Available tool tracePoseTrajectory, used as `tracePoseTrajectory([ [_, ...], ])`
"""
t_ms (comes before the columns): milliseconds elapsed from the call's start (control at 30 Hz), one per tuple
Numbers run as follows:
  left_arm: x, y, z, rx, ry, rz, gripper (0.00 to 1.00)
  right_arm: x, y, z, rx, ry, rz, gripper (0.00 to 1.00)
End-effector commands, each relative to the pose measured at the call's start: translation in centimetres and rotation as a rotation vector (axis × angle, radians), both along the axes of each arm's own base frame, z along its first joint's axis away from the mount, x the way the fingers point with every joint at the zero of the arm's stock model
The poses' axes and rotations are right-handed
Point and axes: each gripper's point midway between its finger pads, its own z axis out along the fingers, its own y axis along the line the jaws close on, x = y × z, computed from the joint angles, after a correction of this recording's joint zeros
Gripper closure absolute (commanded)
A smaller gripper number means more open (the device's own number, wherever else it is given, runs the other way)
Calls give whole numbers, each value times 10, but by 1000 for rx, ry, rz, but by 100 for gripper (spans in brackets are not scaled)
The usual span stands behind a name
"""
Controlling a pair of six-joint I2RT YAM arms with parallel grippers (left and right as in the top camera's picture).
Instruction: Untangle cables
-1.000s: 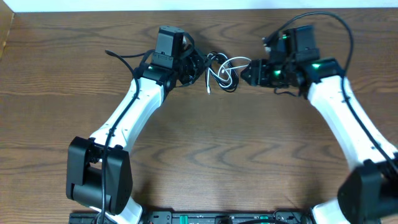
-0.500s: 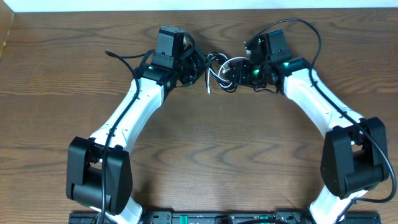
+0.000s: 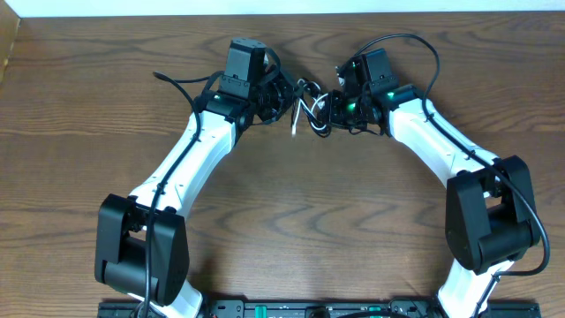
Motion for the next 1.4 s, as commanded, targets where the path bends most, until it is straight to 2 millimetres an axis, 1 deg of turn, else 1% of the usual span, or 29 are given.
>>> tracePoseTrajectory([
  [0,-1,3,4,55,-64,-46,93,2,-8,0,-17,-9,1,99],
  [33,0,7,1,90,-73,-44,93,3,-12,1,-19,-10,-2,99],
  [100,0,23,-11,184,-56,2,93,3,-20,9,-26,-27,0,99],
  [233,-5,58,-33,356,14,108,93,1,-32,36,-16,-100,52,99],
  [267,-7,63,-36,389,22,116,93,-1,-34,47,-9,-130,75,99],
  [300,-9,67,-38,414,24,109,92,-2,-37,57,-3,-158,92,99],
  [400,-11,68,-39,437,17,82,92,-5,-47,86,-1,-241,113,99],
  [567,-11,67,-40,436,20,80,92,-7,-67,135,13,-360,79,99],
  [600,-11,67,-40,434,20,79,92,-8,-70,142,15,-377,73,99],
  [667,-12,65,-40,426,22,73,92,-9,-72,148,16,-391,68,99],
  [733,-12,64,-39,417,26,73,92,-11,-72,147,19,-373,61,97],
  [800,-13,64,-39,389,50,113,93,-12,-69,139,27,-330,49,81],
  [833,-13,62,-39,358,71,138,93,-13,-67,133,29,-304,46,75],
  [900,-13,56,-37,283,110,180,93,-15,-61,120,26,-263,58,65],
  [933,-13,51,-35,245,119,184,92,-16,-58,112,23,-242,67,63],
  [1067,-9,23,-17,104,76,88,93,-16,-45,82,19,-155,79,62],
  [1100,-8,16,-12,78,50,43,92,-15,-42,71,15,-130,84,62],
  [1133,-8,14,-10,72,41,29,93,-15,-41,67,13,-121,85,62],
  [1167,-9,10,-8,71,19,-7,92,-14,-39,57,9,-100,90,62],
  [1200,-10,9,-7,78,7,-28,92,-14,-38,50,6,-87,93,63],
  [1233,-12,7,-8,92,-14,-70,93,-13,-35,40,2,-70,100,65],
  [1367,-17,5,-12,120,-25,-128,93,-12,-25,24,-7,-59,127,68],
])
